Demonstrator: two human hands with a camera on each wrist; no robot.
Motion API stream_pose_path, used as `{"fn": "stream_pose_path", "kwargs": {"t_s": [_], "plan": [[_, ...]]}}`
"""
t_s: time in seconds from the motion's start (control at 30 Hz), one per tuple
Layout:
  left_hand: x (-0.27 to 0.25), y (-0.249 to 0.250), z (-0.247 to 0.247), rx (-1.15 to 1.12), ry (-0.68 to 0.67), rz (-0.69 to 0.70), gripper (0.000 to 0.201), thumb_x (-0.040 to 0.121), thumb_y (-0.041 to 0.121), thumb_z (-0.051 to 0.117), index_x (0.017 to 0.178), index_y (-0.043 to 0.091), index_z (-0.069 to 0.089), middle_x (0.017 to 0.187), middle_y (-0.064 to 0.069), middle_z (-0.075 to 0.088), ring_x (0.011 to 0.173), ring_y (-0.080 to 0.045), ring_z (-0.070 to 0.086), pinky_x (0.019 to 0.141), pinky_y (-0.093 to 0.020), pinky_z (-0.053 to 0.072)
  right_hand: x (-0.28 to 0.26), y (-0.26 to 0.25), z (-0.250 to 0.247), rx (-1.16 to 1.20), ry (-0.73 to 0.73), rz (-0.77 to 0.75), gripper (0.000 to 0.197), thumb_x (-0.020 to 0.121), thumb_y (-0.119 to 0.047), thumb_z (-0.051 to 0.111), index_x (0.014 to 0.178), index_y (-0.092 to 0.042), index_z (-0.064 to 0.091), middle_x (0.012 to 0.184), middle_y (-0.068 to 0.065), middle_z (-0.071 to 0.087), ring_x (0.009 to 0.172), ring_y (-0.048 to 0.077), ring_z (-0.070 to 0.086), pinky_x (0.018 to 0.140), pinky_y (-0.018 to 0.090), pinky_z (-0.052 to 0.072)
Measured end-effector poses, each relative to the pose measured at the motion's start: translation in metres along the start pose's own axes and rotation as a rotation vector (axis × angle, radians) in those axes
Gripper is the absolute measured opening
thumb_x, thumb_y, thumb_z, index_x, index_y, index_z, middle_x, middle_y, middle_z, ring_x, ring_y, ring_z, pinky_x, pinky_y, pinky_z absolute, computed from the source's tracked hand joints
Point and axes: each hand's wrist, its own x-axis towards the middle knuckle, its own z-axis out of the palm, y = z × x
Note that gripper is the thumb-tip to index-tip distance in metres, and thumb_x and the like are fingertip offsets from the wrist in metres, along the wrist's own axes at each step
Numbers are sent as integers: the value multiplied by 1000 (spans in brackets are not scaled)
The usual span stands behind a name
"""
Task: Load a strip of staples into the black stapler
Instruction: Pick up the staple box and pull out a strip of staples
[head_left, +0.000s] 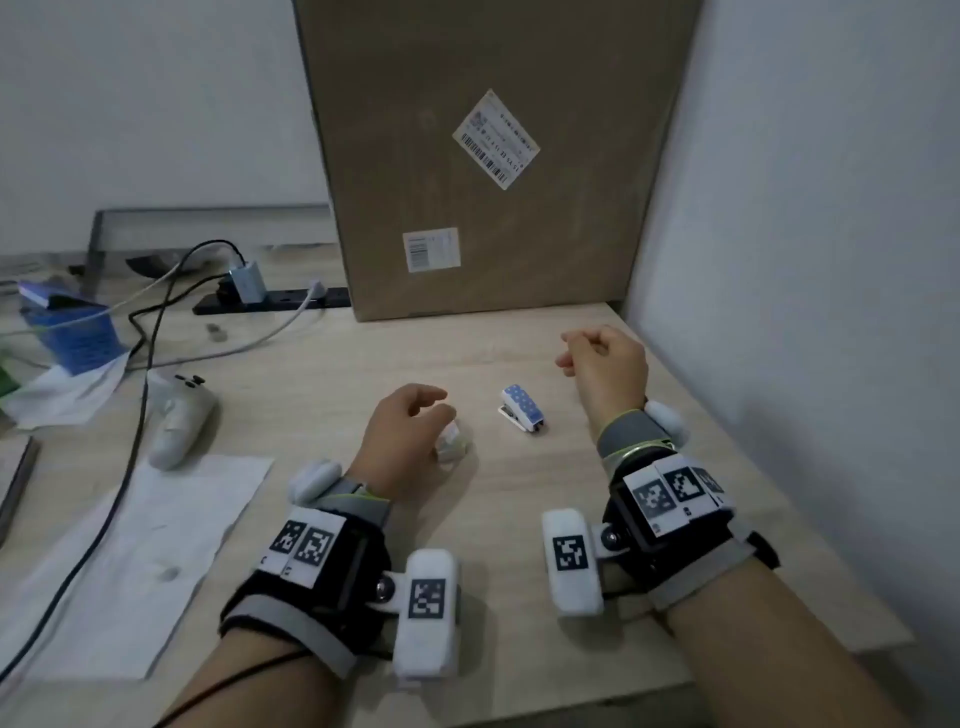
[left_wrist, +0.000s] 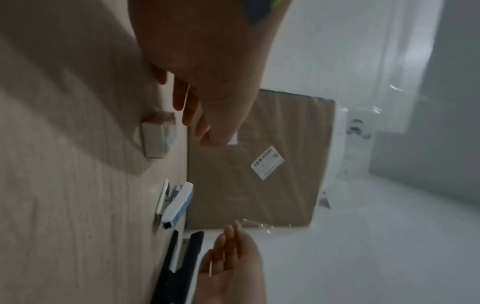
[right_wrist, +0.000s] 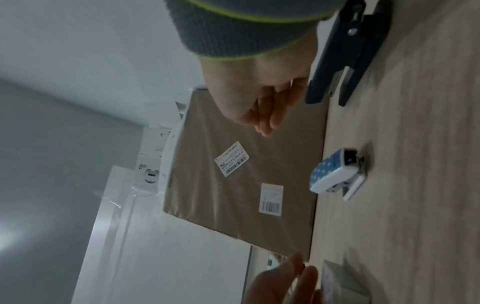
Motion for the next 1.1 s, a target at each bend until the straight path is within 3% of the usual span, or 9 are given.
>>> {"fn": "stream_pose_path", "kwargs": {"t_s": [0.07,0.13,0.23,0.33,0.6,0.8,0.93,1.03,1.1], "plan": [[1,-2,0,68,-14,-9,32,80,23,64,110,13,63,104,-6,64,90,-16,58,77,-26,44,2,2,-1,24,1,-5,13,83,-12,55,75,-14,65,57,0,62,55,12,57,69,33,53],[2,-6,0,99,-54,-25,42,74,32,69,112,19,60,102,0,63,89,-10,59,79,-20,49,6,8,-3,59,-4,11,12,83,-11,54,80,-11,66,58,1,61,55,12,56,66,31,52],[3,-9,1,343,-166,-47,76,57,48,74,127,30,49,125,-4,52,114,-23,54,100,-45,45,9,14,-6,86,-8,35,14,83,-11,53,83,-11,67,60,0,62,56,10,56,61,23,49],[5,-12,0,527,-180,2,78,67,36,76,136,25,41,132,-5,45,124,-26,44,106,-44,37,6,21,-7,121,-32,63,15,85,-11,53,87,-10,68,62,0,61,55,8,54,52,12,45],[7,-12,7,208,0,57,67,64,30,81,123,17,53,116,-8,58,97,-21,59,91,-34,48,-8,24,-3,250,-292,66,14,88,-9,53,83,-12,66,65,3,61,48,6,54,44,17,41],[2,-6,15,-1,60,91,55,69,47,74,113,19,59,115,-5,58,96,-14,59,75,-22,46,-22,21,1,346,-542,136,11,89,-9,55,89,-9,66,71,6,64,52,10,61,43,16,42],[-1,-2,17,-77,37,66,57,65,59,67,109,23,60,116,-5,58,97,-16,61,79,-30,52,-27,19,2,348,-640,173,13,90,-11,55,93,-12,67,76,6,66,57,11,65,45,15,44],[-4,0,19,-110,10,75,47,72,53,68,98,14,66,93,0,66,83,-14,62,69,-27,48,-31,20,2,348,-727,223,15,90,-12,54,100,-11,65,80,6,67,62,11,67,49,15,49],[-5,-1,22,-151,-24,50,49,71,54,68,96,12,68,87,1,67,83,-18,63,74,-33,51,-33,20,2,355,-794,264,17,88,-12,57,103,-13,65,83,6,70,67,13,69,52,17,53]]}}
